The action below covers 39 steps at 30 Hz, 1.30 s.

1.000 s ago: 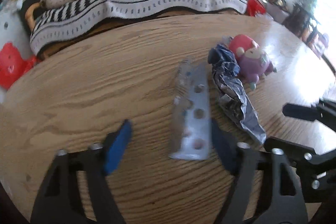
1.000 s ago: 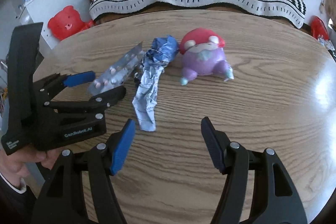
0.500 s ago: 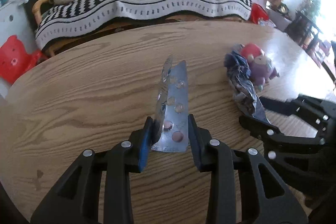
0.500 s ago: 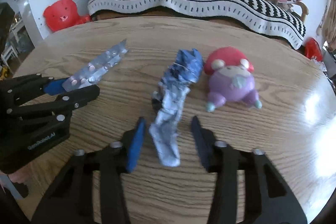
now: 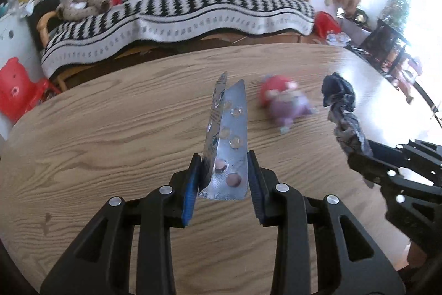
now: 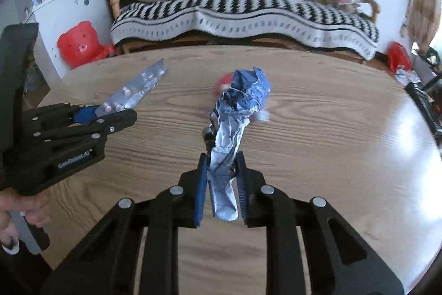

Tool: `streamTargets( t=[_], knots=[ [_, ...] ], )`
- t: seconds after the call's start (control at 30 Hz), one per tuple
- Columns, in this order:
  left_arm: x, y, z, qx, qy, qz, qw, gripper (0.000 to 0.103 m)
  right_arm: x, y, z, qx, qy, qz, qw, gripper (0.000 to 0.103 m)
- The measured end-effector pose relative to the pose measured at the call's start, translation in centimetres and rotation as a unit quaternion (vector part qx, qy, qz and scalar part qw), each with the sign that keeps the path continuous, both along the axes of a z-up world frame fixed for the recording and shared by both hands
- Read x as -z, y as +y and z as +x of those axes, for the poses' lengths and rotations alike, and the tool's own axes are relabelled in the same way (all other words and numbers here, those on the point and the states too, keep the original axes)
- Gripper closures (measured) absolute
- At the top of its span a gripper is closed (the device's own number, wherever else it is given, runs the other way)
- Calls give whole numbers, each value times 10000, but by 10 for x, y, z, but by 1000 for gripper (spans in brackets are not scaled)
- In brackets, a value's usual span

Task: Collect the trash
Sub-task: 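Grasp the silver pill blister pack with the left tool while the right grasps the crumpled foil, then carry the blister pack and foil to the black bin and open both tools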

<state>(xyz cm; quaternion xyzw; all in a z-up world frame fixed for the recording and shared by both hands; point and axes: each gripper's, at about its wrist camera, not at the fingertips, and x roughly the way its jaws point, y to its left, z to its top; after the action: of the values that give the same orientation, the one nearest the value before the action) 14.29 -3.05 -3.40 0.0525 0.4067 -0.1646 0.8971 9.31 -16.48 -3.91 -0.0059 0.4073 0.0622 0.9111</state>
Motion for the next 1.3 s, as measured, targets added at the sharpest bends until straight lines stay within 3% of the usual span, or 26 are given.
streamTargets(
  t=[0.23, 0.5, 0.73, 1.0, 1.17, 1.3],
  knots=[
    [-16, -95, -35, 793, -86, -163, 9967, 70, -29, -99, -65, 803, -204, -64, 9965, 82],
    [-17, -226, -98, 1913, -45, -332, 9810, 70, -37, -224, -161, 1931, -224, -40, 9809, 82],
    [-4, -329, -168, 2949, 142, -422, 9545, 70, -27, -328, -257, 2980, -173, 255, 9541, 82],
    [36, -415, -250, 3997, 601, -317, 9141, 70, 11, -405, -342, 3762, 275, 657, 9238, 82],
    [70, -447, -276, 4278, 944, -137, 8988, 70, 42, -437, -368, 4130, 851, 1191, 8989, 82],
    [91, -462, -277, 4337, 1131, 47, 8939, 70, 56, -444, -376, 4201, 1103, 1336, 8908, 82]
  ],
)
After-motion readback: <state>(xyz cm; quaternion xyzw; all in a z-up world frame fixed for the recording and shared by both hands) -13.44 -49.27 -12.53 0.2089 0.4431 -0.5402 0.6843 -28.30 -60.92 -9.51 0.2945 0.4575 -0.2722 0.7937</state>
